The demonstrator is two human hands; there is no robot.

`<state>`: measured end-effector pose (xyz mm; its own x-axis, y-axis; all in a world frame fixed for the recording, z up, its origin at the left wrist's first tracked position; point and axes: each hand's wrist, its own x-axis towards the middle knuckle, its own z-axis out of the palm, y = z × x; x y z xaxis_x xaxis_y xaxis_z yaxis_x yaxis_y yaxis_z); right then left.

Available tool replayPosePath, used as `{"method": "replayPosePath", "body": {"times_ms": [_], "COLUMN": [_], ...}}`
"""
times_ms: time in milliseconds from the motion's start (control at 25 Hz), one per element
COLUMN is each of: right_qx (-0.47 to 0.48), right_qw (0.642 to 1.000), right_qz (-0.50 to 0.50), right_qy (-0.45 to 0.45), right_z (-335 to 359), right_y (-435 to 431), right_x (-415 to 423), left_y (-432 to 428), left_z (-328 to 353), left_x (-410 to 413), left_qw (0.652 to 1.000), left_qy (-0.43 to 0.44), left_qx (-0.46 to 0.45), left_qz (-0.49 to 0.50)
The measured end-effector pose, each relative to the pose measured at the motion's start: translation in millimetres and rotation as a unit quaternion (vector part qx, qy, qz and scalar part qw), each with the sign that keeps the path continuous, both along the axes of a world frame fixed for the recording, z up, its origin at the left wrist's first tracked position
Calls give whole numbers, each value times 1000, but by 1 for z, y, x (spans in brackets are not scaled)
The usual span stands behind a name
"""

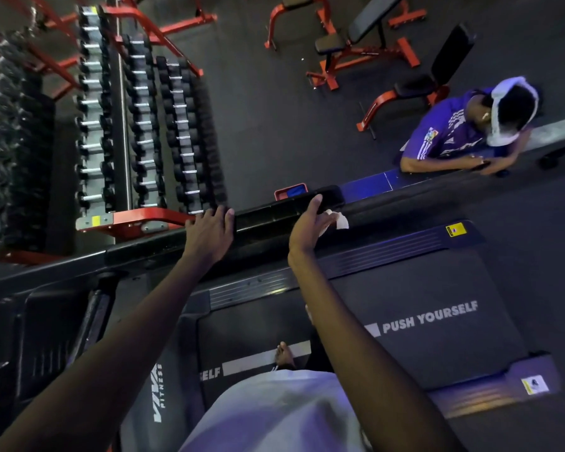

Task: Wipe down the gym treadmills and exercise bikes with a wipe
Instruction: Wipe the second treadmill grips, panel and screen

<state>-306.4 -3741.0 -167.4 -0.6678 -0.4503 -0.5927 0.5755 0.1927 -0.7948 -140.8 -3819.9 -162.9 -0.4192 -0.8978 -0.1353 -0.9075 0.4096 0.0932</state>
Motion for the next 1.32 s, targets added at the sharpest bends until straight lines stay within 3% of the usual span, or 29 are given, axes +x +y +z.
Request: {"method": "replayPosePath", "body": {"times_ms": [120, 280, 440, 640, 760, 880, 1000, 1080, 1320], "right_qx": [16, -14, -17, 30, 50, 84, 133, 141, 253], "right_qw": [996, 997, 996, 948, 872, 744, 613, 564, 507], "right_qz": [-23, 13, 50, 186, 283, 393, 477, 536, 699], "right_qy": [-81, -72, 69, 256, 395, 534, 615, 612, 436], "right_z": [-8, -22, -22, -26, -19, -12, 3, 13, 21], "right_y": [2, 18, 25, 36, 30, 12, -10, -22, -70], "right_x": [-18, -31, -47, -72, -89, -104, -102, -95, -104], "left_y": [-1, 2, 3, 4, 4, 4, 4, 3, 3], "left_z": [3, -3, -5, -9, -11, -13, -12, -10, -13], "left_x": [-16, -20, -23, -25, -24, -24, -24, -23, -20], "left_qw": [1000, 999, 998, 995, 994, 994, 994, 995, 994], "left_qy": [14, -2, -19, -13, -2, 4, 7, 7, 17], "left_qx": [27, -33, -64, -97, -103, -103, -106, -99, -107], "left_qz": [8, -10, -2, 16, 27, 31, 30, 24, 9]}}
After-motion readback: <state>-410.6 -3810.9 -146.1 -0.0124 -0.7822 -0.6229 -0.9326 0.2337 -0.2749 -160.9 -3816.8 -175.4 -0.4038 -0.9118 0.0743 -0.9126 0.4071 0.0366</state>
